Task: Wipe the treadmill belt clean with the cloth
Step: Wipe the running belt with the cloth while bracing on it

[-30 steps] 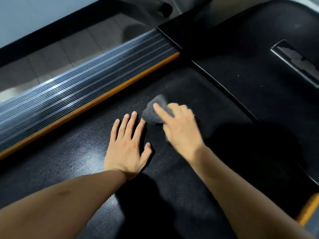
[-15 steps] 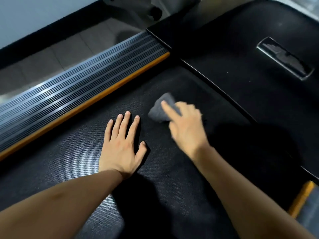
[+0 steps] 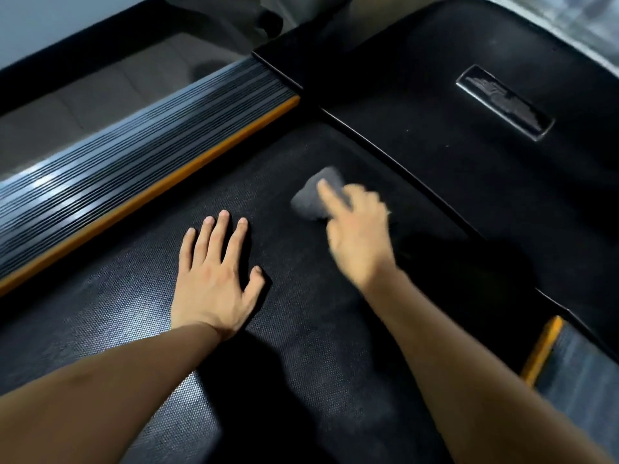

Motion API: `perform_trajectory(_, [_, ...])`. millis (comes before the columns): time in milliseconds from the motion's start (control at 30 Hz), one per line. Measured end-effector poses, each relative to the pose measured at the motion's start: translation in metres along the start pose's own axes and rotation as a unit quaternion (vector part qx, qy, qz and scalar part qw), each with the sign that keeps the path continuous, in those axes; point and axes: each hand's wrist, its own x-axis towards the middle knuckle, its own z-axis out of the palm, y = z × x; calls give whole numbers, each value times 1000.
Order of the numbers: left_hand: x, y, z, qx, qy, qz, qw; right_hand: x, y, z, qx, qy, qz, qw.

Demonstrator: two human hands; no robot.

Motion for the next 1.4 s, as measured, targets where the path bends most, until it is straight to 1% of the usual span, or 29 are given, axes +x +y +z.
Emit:
perform_trajectory(67, [0,0,0,2,-1,1,1000,-35,-25,-1,38,-8,-93,995])
perform_trajectory(100, [0,0,0,1,0,2,1000,-42,-23,-3,60,-19,-128,990])
perform_trajectory(133, [0,0,-1,0,0,1,1000,-39,-13,-6,73,-31,-152,985])
perform_trajectory(167, [0,-1,-1,1,1,1,1000,-32,0,-7,73,-35,-151,985])
perform_trajectory(200, [0,-1,0,0,1,2,1000,-23,16,-6,65,-24,-123,990])
perform_trajectory(267, [0,0,-1,-2,2,0,1000,-1,53,-6,41,17,-26,999])
perform_trajectory(333, [0,0,-1,-5,6,0,1000,13,81,-8,18,8,54,998])
perform_trajectory(400, [0,1,0,-7,10,-1,1000,16,82,-7,27,-3,80,996])
perform_trajectory(467, [0,1,-1,-3,6,-3,1000,7,62,-11,37,12,79,996])
perform_trajectory(533, [0,2,-2,-1,7,-5,1000,-23,29,-11,43,17,41,998])
perform_trajectory(633, [0,3,-3,-4,8,-4,1000,-72,-7,-14,91,-6,-67,994])
perform_trajectory(700, [-1,3,-4,-7,9,-3,1000,-71,10,-15,83,-42,-142,985])
perform_trajectory(733, [-1,3,-4,-9,11,-3,1000,-62,29,-15,75,-42,-143,986])
perform_trajectory(767, [-1,3,-4,-12,11,-2,1000,-51,53,-16,71,-24,-105,992])
perform_trajectory(833, [0,3,-3,-14,15,-1,1000,-36,98,-25,49,22,35,998])
perform_trajectory(867, [0,4,-3,-11,19,0,1000,-35,113,-29,34,25,82,996])
perform_trajectory(900, [0,4,-1,-7,21,2,1000,-36,120,-30,21,18,96,995])
perform_trajectory(1033, [-1,5,-3,10,20,-1,1000,-36,116,-34,-6,-21,75,997])
perform_trajectory(1133, [-14,22,-12,36,34,34,998,-37,120,-38,-10,-41,66,997])
perform_trajectory(1200, [-49,48,-9,13,28,61,998,-36,123,-40,3,-48,67,997])
perform_trajectory(1300, [-125,95,9,-5,-17,105,994,-37,123,-39,3,-62,64,996])
perform_trajectory(1367, [-145,105,15,8,-28,112,993,-38,124,-40,9,-61,60,996])
perform_trajectory(1400, [-145,105,16,11,-29,102,994,-38,126,-39,9,-56,55,997])
